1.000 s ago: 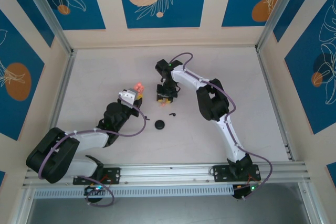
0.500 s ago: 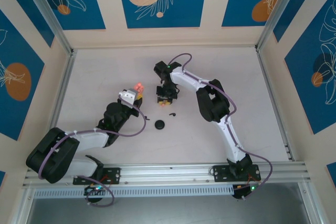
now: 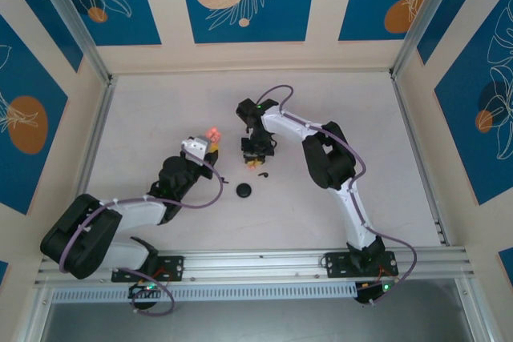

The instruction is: Insert the wireless bluetooth earbuds into the charging case

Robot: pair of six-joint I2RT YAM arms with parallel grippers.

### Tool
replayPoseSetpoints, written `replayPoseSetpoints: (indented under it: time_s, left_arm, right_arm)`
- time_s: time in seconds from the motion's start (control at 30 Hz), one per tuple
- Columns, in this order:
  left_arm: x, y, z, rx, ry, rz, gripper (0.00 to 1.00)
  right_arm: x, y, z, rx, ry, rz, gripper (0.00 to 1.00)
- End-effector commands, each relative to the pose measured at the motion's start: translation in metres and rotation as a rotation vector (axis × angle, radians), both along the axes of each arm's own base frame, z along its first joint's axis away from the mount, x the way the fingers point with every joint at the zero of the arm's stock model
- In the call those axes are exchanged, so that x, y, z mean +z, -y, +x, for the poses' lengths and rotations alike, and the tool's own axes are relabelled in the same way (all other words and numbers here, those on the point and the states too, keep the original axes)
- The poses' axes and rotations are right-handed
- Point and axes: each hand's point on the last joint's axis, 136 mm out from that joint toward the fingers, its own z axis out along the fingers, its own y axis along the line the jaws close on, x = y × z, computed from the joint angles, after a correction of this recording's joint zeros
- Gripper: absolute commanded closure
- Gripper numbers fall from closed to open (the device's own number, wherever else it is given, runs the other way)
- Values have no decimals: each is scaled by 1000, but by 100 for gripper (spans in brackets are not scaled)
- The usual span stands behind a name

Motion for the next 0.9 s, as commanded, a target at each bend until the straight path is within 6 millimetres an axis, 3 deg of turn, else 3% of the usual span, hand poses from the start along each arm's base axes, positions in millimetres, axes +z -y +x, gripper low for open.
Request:
replayPoseSetpoints:
  time_s: [0.0, 0.17, 0.5, 0.87]
  left_arm:
    - [-4, 6, 1, -36, -35, -29, 85]
    - [-4, 11, 2, -59, -52, -40, 85]
    - [-2, 13, 3, -72, -53, -41, 85]
    - [-1, 13, 4, -73, -51, -31, 85]
  right_arm:
    - [26, 8, -6, 153, 73, 16, 86]
    - [28, 39, -23, 372, 75, 1, 85]
    - [27, 103, -48, 598, 41, 21, 85]
    - [-3, 112, -75, 725, -39, -32, 85]
